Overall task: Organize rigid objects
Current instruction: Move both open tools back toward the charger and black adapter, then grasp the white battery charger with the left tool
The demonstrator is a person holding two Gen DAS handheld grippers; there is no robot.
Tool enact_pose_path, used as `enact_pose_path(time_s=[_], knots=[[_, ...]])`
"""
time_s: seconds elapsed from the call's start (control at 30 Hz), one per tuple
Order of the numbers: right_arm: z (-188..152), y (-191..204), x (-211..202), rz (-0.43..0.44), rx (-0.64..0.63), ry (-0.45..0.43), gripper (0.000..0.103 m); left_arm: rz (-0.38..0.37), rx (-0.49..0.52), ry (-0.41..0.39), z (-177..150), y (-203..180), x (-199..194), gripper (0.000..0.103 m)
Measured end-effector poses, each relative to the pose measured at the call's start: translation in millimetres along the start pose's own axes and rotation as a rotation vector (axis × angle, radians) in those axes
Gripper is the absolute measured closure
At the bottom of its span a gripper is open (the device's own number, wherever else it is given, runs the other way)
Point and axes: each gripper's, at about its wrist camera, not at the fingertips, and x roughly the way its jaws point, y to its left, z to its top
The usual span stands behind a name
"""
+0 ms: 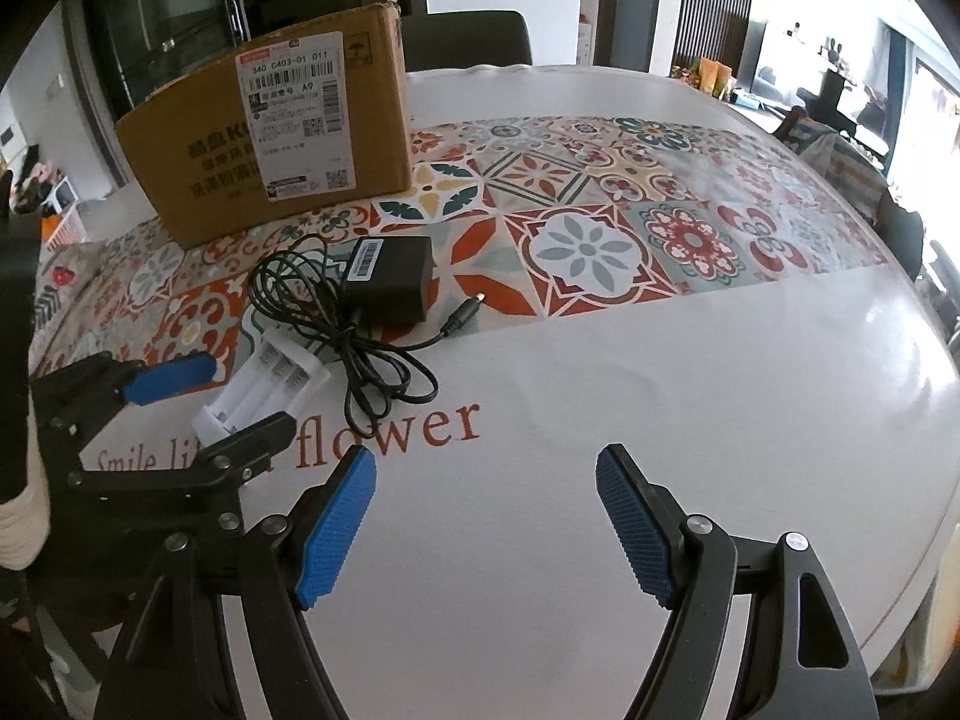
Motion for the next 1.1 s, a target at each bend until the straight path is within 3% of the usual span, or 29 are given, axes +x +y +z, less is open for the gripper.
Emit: enact_pose_path(time_s=[0.27, 0.7, 1.1], knots=[[-2, -7, 6, -0.006, 0.018, 0.009, 0.027, -0.009, -0.001, -0.02, 0, -6, 5, 0.054], [3, -8, 2, 0.014, 0.017, -0.016, 0.027, -0.002, -0.068, -0.035, -1, 1, -9, 0.055], [32, 10, -5, 0.094, -0.073, -0.099, 0.027, 0.106, -0.14, -0.117, 9, 25, -46, 0.055]])
